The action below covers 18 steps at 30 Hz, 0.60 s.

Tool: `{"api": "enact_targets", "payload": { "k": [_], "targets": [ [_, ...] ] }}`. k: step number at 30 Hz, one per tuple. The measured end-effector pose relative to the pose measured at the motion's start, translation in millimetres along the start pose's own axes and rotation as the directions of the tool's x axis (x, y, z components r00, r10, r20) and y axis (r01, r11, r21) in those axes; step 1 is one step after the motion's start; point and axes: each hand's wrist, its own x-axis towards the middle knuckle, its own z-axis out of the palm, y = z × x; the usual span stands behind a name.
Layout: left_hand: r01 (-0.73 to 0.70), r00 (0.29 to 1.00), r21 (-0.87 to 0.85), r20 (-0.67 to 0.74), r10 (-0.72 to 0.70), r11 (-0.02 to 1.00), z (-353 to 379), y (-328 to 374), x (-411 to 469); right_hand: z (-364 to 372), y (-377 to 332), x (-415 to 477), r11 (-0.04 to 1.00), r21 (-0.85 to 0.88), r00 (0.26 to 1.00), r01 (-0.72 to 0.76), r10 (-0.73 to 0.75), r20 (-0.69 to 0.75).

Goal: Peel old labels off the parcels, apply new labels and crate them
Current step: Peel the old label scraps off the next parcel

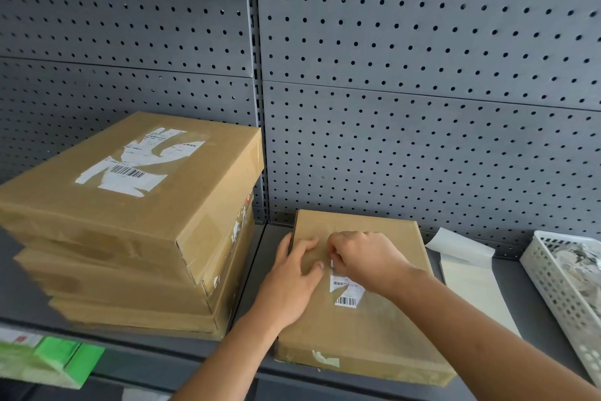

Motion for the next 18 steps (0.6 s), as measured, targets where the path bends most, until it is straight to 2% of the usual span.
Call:
{"api": "enact_targets", "payload": {
  "k": [4,8,11,15,18],
  "targets": [
    [0.001,1.000,0.007,-0.001,-0.001,1.000,0,0,1,5,2,1,0.998,0.058,1.000,-0.013,0.012,0.008],
    [-0.002,1.000,0.006,-0.005,0.002,1.000,-1,0,1,10,7,-3,0.974,0.221,0.999,-0.045,0.043,0.013],
    [0.001,1.000,0.003,-0.001,-0.001,1.000,-1,0,1,9,10,-10,0.927,0.369,0.998,-0.063,0.067,0.003],
    [-0.003,1.000,0.008,-0.004,0.003,1.000,-1,0,1,10,15,-20,0.816,0.574,0.992,-0.068,0.115,-0.046],
    [-0.002,1.000,0.014,-0.010,0.003,1.000,-1,0,1,15,16,-21,0.854,0.519,0.996,-0.029,0.066,-0.053]
  ]
}}
